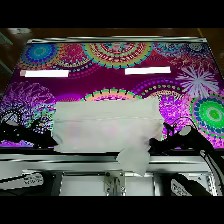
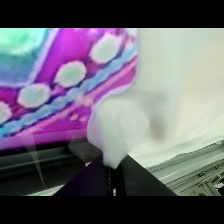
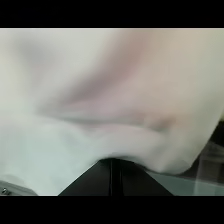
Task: Fold the shirts.
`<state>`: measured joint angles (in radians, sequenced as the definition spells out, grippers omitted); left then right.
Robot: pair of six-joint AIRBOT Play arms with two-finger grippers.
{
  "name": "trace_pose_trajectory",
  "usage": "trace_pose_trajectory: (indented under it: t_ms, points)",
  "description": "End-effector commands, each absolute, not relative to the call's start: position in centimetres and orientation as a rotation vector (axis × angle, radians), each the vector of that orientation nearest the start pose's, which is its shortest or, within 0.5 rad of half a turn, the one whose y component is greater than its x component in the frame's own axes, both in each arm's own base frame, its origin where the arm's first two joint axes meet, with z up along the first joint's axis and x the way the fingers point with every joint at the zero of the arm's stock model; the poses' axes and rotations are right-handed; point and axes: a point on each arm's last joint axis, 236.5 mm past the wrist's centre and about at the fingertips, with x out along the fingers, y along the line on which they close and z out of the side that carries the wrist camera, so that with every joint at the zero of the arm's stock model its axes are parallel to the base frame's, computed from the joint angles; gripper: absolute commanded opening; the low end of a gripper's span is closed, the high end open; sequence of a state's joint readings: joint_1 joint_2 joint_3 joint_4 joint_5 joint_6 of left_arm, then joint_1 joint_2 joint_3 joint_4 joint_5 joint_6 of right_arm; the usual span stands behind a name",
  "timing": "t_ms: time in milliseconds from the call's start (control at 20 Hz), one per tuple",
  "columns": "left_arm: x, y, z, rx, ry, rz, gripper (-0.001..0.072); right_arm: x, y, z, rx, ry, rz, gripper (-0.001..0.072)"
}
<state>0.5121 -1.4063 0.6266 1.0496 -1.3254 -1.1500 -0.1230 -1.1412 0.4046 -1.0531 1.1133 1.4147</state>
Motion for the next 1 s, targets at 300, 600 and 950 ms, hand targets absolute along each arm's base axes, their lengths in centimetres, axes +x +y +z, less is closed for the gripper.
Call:
trace_pose_trajectory:
  t_ms: [300, 600, 950]
  points:
    - [30.7, 1.4, -6.1, -0.757, 1.433, -0.240, 0.0039, 31.7, 7.1, -2.4, 0.545, 1.231, 0.184, 0.0056]
    - [38.2, 0.0, -4.8, -0.765, 1.312, -0.297, 0.0040, 40.9, 5.7, -3.4, 0.586, 1.161, 0.140, 0.0057]
    - [43.7, -0.6, -8.4, -0.799, 1.342, -0.248, 0.0040, 45.8, 5.2, -8.9, 0.655, 1.175, 0.095, 0.0058]
